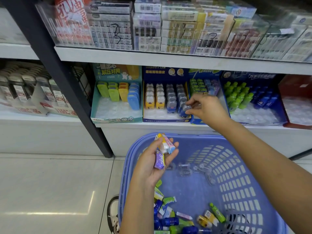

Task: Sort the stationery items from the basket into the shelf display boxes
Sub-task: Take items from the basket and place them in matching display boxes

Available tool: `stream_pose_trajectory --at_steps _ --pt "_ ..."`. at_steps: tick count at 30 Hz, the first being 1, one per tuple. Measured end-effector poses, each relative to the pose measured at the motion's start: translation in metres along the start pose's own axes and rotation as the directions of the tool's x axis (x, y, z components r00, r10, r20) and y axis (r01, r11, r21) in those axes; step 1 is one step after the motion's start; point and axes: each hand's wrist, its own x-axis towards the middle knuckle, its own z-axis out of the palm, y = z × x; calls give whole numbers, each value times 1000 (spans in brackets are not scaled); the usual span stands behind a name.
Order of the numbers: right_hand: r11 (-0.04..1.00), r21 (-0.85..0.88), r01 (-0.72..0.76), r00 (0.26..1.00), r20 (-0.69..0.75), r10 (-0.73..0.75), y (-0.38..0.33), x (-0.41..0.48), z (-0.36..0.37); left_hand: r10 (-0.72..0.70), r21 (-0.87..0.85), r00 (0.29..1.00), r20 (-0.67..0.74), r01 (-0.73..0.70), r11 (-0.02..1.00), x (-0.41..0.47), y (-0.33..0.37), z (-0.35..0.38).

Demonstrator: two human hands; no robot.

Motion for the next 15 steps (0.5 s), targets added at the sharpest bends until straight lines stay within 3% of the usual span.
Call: stream_pose_trajectory --at_steps 5,10,12,15 --pt "987 -141 74 994 93 -61 -4 8 2 29 17 999 29 -30 999 -1 -2 -2" --pt "965 -257 45 991 131 -11 -10 5 0 80 57 995 66 -84 995 -7 -5 0" --pt "980 -197 -1 993 112 24 -17 -8 2 109 90 992 69 -115 989 -9 -6 1" --pt "977 125 -175 979 126 160 -32 -37 9 148 152 984 97 -162 975 -11 -8 0"
